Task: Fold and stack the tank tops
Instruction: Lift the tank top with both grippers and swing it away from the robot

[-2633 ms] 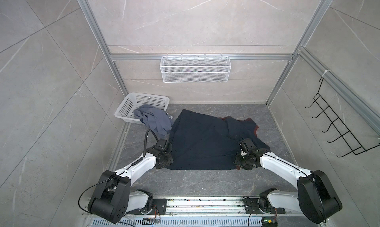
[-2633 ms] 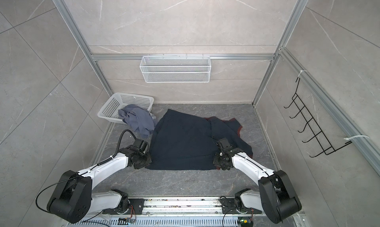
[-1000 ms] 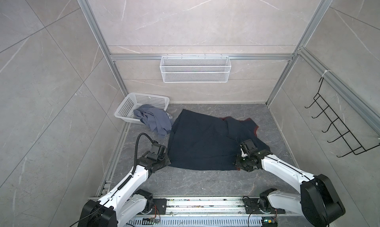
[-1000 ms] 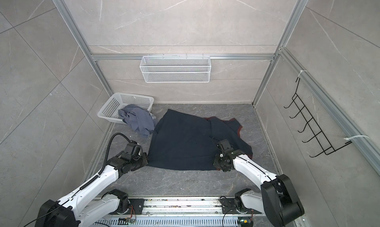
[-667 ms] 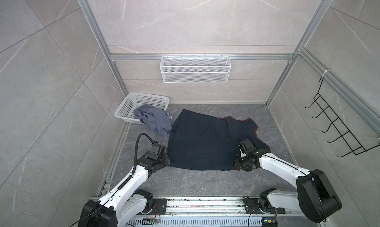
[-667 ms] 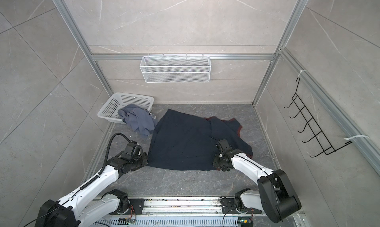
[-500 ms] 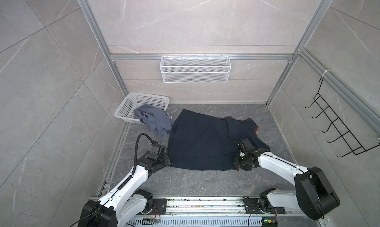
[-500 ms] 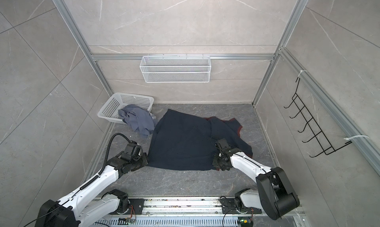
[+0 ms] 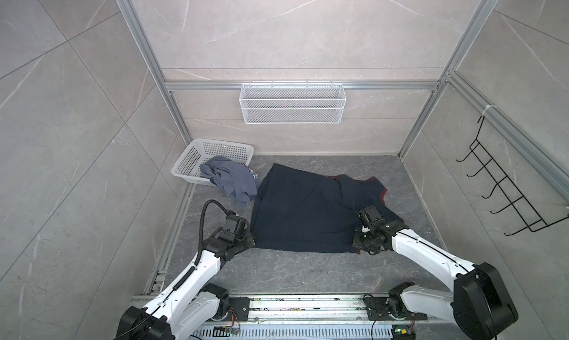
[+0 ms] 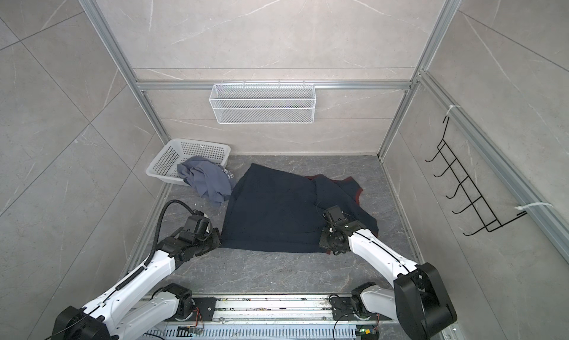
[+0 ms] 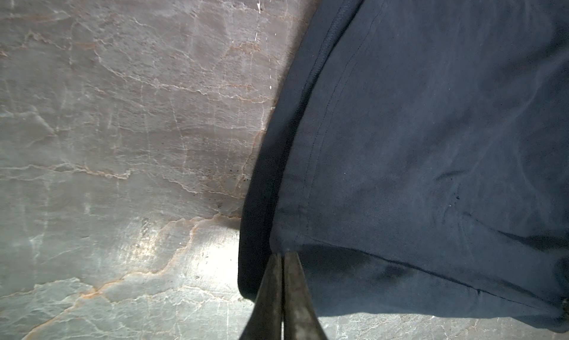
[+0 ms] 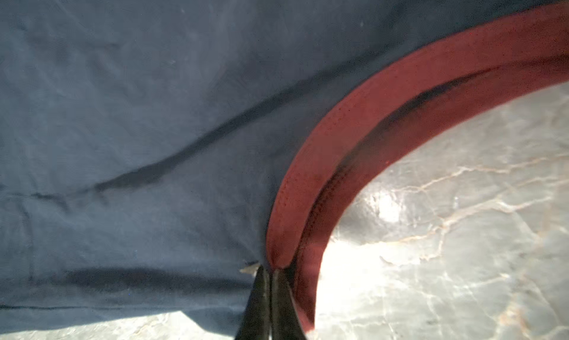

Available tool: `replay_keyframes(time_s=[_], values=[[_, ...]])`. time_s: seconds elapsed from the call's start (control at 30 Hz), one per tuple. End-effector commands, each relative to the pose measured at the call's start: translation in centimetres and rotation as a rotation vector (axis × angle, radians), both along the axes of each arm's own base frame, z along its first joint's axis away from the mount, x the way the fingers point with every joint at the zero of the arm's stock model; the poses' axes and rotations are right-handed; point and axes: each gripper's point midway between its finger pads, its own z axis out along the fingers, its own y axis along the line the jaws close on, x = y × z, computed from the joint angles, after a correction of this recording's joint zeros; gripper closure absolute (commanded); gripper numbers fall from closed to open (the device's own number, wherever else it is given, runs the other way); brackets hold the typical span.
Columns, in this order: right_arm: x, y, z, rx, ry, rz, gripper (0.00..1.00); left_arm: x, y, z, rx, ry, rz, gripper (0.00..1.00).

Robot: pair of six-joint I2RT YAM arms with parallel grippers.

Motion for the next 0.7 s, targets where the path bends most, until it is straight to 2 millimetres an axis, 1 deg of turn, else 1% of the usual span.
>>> replay_keyframes(time_s=[0.0, 0.07, 0.1, 0.17, 0.27, 0.33, 0.37, 0.47, 0.57, 0.63, 0.67], values=[[0.4, -0.8, 2.5, -0.078, -0.038, 0.024, 1.0, 1.7, -0.5, 3.2, -0.022, -0.101, -0.002, 1.0], [0.9, -0.9, 4.3, -0.105, -0.076, 0.033, 1.0, 2.3, -0.8, 4.8, -0.035, -0.147, -0.012, 1.0], [1.2, -1.0, 5.6, -0.112, -0.102, 0.04, 1.0, 2.7, -0.9, 5.9, -0.041, -0.176, -0.016, 1.0], [2.0, -0.9, 8.4, -0.115, -0.163, 0.051, 1.0, 3.4, -1.0, 8.5, -0.046, -0.242, -0.022, 1.0], [3.2, -0.8, 13.5, -0.115, -0.262, 0.068, 1.0, 4.6, -1.1, 13.2, -0.054, -0.361, -0.032, 1.0], [3.9, -1.0, 17.4, -0.128, -0.335, 0.073, 1.0, 5.3, -1.0, 16.8, -0.05, -0.445, -0.031, 1.0], [4.1, -1.2, 19.0, -0.134, -0.366, 0.076, 1.0, 5.5, -0.9, 18.5, -0.049, -0.482, -0.029, 1.0], [4.7, -1.6, 24.1, -0.151, -0.467, 0.088, 1.0, 5.8, -0.3, 24.2, -0.027, -0.607, -0.02, 1.0], [4.8, -2.0, 28.8, -0.164, -0.559, 0.097, 1.0, 5.5, 0.7, 29.7, -0.001, -0.727, 0.001, 1.0], [4.7, -2.0, 31.9, -0.156, -0.62, 0.113, 1.0, 4.7, 1.3, 33.6, -0.002, -0.81, 0.012, 1.0], [4.4, -2.0, 33.2, -0.146, -0.641, 0.121, 1.0, 4.4, 1.5, 35.2, -0.006, -0.842, 0.012, 1.0]])
